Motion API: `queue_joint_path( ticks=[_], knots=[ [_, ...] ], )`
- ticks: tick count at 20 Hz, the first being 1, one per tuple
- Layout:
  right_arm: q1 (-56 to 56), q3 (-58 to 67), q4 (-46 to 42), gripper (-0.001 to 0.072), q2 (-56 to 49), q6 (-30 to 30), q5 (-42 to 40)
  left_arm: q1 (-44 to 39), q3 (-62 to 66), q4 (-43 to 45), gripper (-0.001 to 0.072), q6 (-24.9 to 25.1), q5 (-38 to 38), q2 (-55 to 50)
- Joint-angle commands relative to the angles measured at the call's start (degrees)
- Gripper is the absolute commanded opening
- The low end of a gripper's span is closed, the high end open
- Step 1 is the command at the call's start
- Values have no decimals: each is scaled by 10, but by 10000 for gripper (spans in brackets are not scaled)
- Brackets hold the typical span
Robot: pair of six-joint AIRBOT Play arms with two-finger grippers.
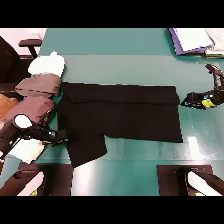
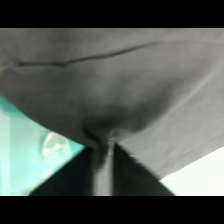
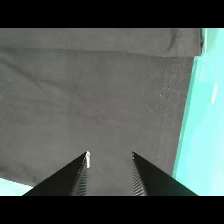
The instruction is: Fold the shirts.
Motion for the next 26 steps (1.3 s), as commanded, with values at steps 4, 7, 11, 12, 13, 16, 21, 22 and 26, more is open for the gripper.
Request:
queue_joint_path(
  ticks=[4,7,11,12,13,16,21,22,26],
  knots=[
    [-82,-30,-70,363,13,-6,79,0,13,-34,28,28,-9,21],
    [-185,-139,-62,541,28,-6,73,0,31,-36,28,33,-12,35],
    [-281,-267,55,438,-8,-56,40,0,38,-37,28,33,-2,35],
    [-280,-283,74,436,-23,-60,24,0,38,-37,28,33,-1,35],
    [-273,-293,82,427,-37,-60,14,0,38,-37,28,33,-2,35],
    [-218,-293,85,323,-72,-60,-10,0,38,-37,28,33,-1,35],
    [-144,-245,76,18,-43,-58,10,-1,78,5,25,34,-53,36],
    [-136,-237,59,18,-19,-56,28,-8,86,16,26,30,-68,46],
    [-130,-198,-39,17,96,-13,112,-80,91,27,25,-36,-117,132]
  ],
)
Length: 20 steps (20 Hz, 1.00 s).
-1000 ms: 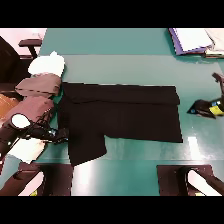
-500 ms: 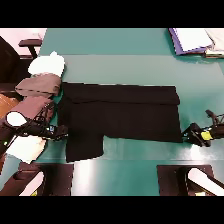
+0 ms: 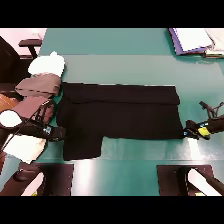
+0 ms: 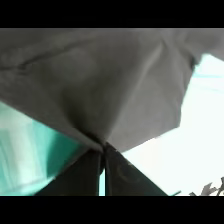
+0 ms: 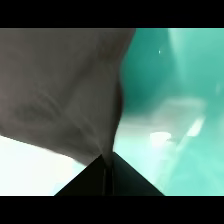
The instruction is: Fold the shirts.
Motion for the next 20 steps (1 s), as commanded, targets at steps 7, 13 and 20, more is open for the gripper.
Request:
queue_joint_path(
  ticks=[7,13,20],
  knots=[
    [14,142,-95,17,95,52,53,-62,116,46,26,-27,43,20],
    [86,261,-95,17,-111,64,-21,-54,223,97,28,1,186,-201],
    [88,413,-10,19,-306,67,-38,-55,329,104,29,15,258,-382]
  ],
)
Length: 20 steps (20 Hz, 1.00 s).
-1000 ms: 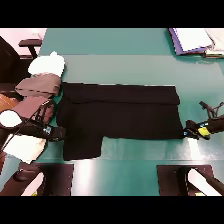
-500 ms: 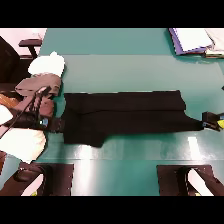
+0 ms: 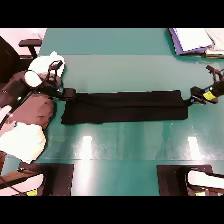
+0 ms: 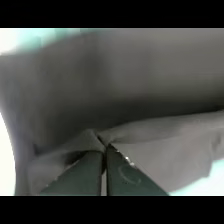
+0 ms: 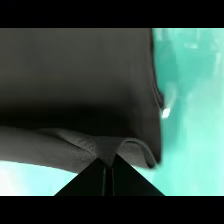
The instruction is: Fold the shirts.
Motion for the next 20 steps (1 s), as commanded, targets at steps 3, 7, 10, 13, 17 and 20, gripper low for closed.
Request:
queue_joint_path(
  ticks=[3,7,10,13,17,20],
  knots=[
    [-3,97,99,387,-119,-1,-16,1,35,3,613,0,40,-62],
    [-38,114,130,459,-121,-62,4,1,80,3,618,1,-30,-58],
    [-89,100,131,613,-119,-74,41,1,98,-26,29,7,-58,-57],
    [-132,36,133,614,-122,-92,25,0,97,-97,38,23,-43,-58],
    [-143,-48,161,571,-123,-121,-24,-2,97,-172,28,35,-27,-61],
    [-118,-76,212,525,-123,-146,-63,-37,96,-174,28,35,-8,-71]
  ],
)
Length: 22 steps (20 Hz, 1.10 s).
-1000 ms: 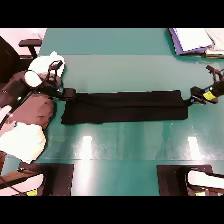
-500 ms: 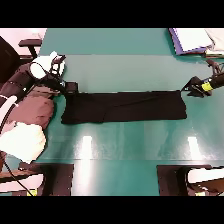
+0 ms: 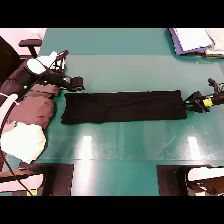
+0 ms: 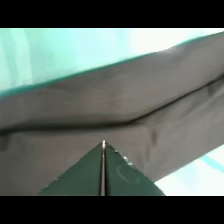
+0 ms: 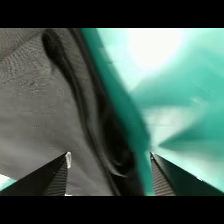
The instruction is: Fold the shirts.
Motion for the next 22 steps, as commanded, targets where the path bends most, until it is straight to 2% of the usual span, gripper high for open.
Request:
queue_joint_path(
  ticks=[1,2,4,5,6,7,8,11,15,22],
  knots=[
    [23,-32,39,498,-4,-26,-43,-41,1,-26,28,4,29,-14],
    [39,-23,38,443,-11,-26,-38,-59,1,-26,28,4,43,-23],
    [68,-6,38,282,-25,-26,-21,-96,3,-29,28,-3,76,-50],
    [82,1,38,148,-27,-27,-15,-112,6,-34,28,-2,87,-63],
    [90,11,37,75,-24,-29,-9,-126,14,-37,28,-2,93,-79],
    [96,26,38,66,-17,-29,0,-140,29,-40,28,-2,93,-97],
    [96,46,38,18,-5,-29,11,-151,46,-40,28,-2,90,-115],
    [102,112,55,17,49,-17,54,-184,96,-44,28,-11,84,-168],
    [153,184,139,17,119,-5,64,-211,159,-46,28,-17,74,-234],
    [301,298,143,17,136,31,43,-228,205,-56,28,-17,63,-282]
  ],
)
